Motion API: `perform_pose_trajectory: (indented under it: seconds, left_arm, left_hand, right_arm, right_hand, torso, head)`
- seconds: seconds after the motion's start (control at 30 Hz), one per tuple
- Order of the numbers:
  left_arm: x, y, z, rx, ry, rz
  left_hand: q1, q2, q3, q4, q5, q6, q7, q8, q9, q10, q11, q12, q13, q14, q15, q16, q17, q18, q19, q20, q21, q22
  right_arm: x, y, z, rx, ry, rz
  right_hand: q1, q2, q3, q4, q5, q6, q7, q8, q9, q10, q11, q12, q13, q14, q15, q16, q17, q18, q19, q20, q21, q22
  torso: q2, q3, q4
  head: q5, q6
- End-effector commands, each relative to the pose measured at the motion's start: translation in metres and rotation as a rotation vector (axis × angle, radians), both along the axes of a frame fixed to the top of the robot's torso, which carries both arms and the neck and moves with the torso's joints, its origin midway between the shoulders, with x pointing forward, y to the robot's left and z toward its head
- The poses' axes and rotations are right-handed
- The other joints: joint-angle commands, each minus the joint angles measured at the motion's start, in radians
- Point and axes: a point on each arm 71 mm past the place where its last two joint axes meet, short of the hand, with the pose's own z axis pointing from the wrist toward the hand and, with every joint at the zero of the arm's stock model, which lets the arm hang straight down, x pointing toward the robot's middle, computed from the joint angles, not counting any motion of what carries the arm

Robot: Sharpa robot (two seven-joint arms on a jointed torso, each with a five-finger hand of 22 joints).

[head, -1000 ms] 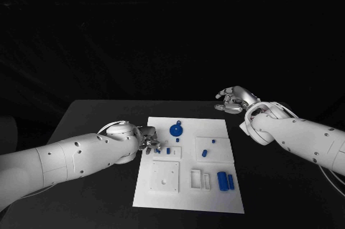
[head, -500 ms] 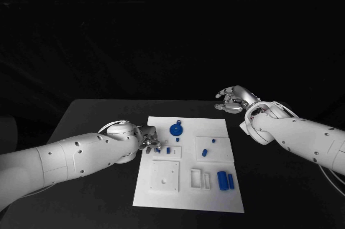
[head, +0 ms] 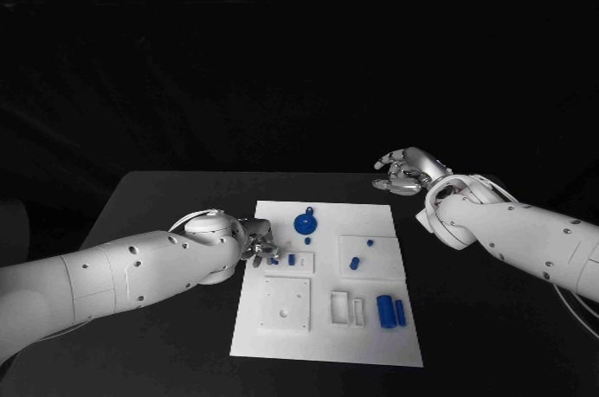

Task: Assemble the parts on the task board

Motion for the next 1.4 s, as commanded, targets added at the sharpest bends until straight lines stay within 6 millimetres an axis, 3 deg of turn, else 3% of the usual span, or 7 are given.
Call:
perform_pose_trajectory:
  seconds: [0.03, 0.5, 0.67, 1.4]
  left_arm:
    - [-0.0036, 0.0018, -0.0071, 0.017, 0.027, -0.005]
    - [-0.0046, 0.0034, -0.0098, 0.028, 0.065, -0.002]
    - [-0.0054, 0.0026, -0.0110, 0.027, 0.087, -0.004]
    - [-0.0029, 0.0027, -0.0129, 0.043, 0.103, 0.008]
  left_hand:
    - [0.001, 0.008, 0.005, 0.000, 0.004, 0.089, -0.032, -0.001, -0.002, -0.003, -0.007, 0.005, 0.001, 0.013, -0.018, 0.005, 0.001, 0.011, 0.005, -0.099, 0.003, 0.013]
    - [0.000, 0.008, 0.005, -0.001, 0.009, 0.090, -0.032, -0.001, -0.002, -0.003, -0.007, 0.007, 0.002, 0.013, -0.018, 0.006, 0.002, 0.010, 0.004, -0.098, 0.004, 0.014]
    - [-0.028, 0.020, -0.003, -0.006, 0.055, 0.104, -0.037, 0.008, 0.001, 0.001, -0.012, 0.027, 0.012, 0.017, -0.022, 0.021, 0.012, 0.010, 0.006, -0.098, 0.011, 0.016]
    - [-0.052, 0.032, -0.003, -0.003, 0.053, 0.112, -0.040, 0.015, 0.003, -0.001, -0.015, 0.048, 0.021, 0.018, -0.024, 0.031, 0.020, 0.012, 0.007, -0.099, 0.017, 0.016]
  right_arm:
    - [-0.0002, 0.0007, -0.0007, -0.004, 0.008, 0.012]
    - [-0.0002, 0.0019, -0.0009, -0.004, 0.008, 0.014]
    - [-0.0001, 0.0023, -0.0012, -0.004, 0.008, 0.015]
    - [-0.0002, 0.0020, -0.0012, -0.004, 0.008, 0.014]
  right_hand:
    - [-0.006, 0.006, -0.006, -0.001, 0.004, -0.003, 0.007, 0.004, -0.001, -0.004, -0.002, 0.004, -0.001, -0.001, -0.001, 0.005, -0.001, 0.030, 0.006, -0.003, -0.003, 0.018]
    - [-0.006, 0.007, -0.006, -0.002, 0.005, -0.003, 0.007, 0.004, -0.001, -0.004, -0.002, 0.005, -0.002, -0.001, -0.001, 0.005, -0.001, 0.030, 0.006, -0.003, -0.003, 0.018]
    - [-0.007, 0.008, -0.006, -0.001, 0.005, -0.003, 0.007, 0.004, -0.001, -0.004, -0.002, 0.005, -0.002, -0.001, -0.001, 0.005, -0.001, 0.030, 0.007, -0.003, -0.003, 0.018]
    - [-0.005, 0.009, -0.005, -0.003, 0.006, -0.003, 0.007, 0.005, -0.001, -0.003, -0.003, 0.006, -0.003, -0.001, -0.001, 0.005, -0.002, 0.030, 0.007, -0.004, -0.003, 0.018]
  torso:
    - [0.000, 0.0003, 0.0003]
    - [0.000, 0.0001, 0.0010]
    - [0.000, 0.0001, -0.0004]
    - [0.000, 0.0000, -0.0002]
  head:
    - [-0.001, -0.002]
    - [-0.001, -0.002]
    - [0.001, -0.002]
    - [0.002, -0.003]
